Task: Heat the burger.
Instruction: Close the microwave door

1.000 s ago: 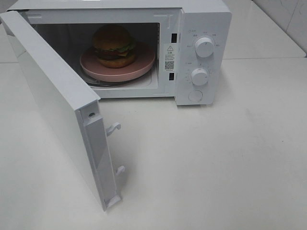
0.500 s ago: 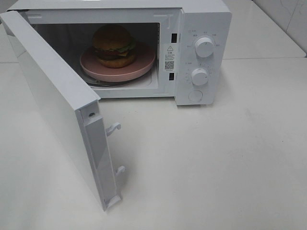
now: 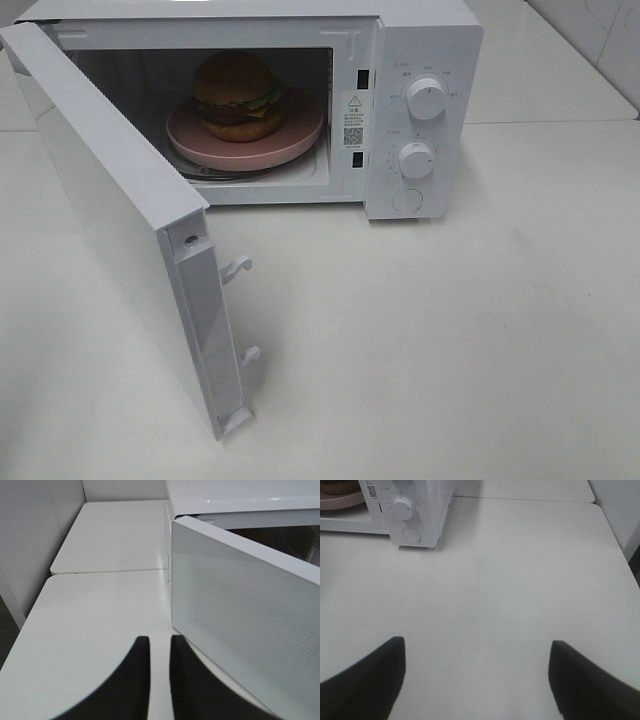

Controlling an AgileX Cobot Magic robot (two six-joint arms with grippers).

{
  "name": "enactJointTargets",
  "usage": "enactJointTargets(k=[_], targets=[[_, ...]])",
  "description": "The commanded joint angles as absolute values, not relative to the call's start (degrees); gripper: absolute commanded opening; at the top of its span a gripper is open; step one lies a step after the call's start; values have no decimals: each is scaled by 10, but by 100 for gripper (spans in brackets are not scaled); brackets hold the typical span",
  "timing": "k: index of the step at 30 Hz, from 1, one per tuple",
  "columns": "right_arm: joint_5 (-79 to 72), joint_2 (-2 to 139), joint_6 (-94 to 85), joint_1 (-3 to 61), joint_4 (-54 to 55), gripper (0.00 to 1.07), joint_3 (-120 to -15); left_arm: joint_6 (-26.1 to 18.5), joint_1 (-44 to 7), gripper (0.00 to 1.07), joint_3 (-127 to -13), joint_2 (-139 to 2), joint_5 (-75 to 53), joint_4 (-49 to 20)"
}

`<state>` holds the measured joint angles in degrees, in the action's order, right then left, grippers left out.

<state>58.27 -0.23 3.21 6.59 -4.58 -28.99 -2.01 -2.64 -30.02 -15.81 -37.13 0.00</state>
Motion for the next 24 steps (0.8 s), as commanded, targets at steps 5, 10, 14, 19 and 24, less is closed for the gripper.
enactJointTargets(k=[5, 10, 14, 19, 24], targets=[[577, -17, 28, 61, -44, 76, -289, -17, -29, 0, -282, -217, -267, 9], [577, -17, 28, 61, -44, 76, -289, -17, -29, 0, -239, -256, -152, 9], [577, -17, 28, 61, -44, 76, -289, -17, -29, 0, -195, -298, -30, 9], [577, -17, 28, 61, -44, 76, -289, -17, -29, 0, -153, -358, 90, 9], [577, -17, 28, 61, -44, 76, -289, -17, -29, 0, -138, -443, 202, 9]])
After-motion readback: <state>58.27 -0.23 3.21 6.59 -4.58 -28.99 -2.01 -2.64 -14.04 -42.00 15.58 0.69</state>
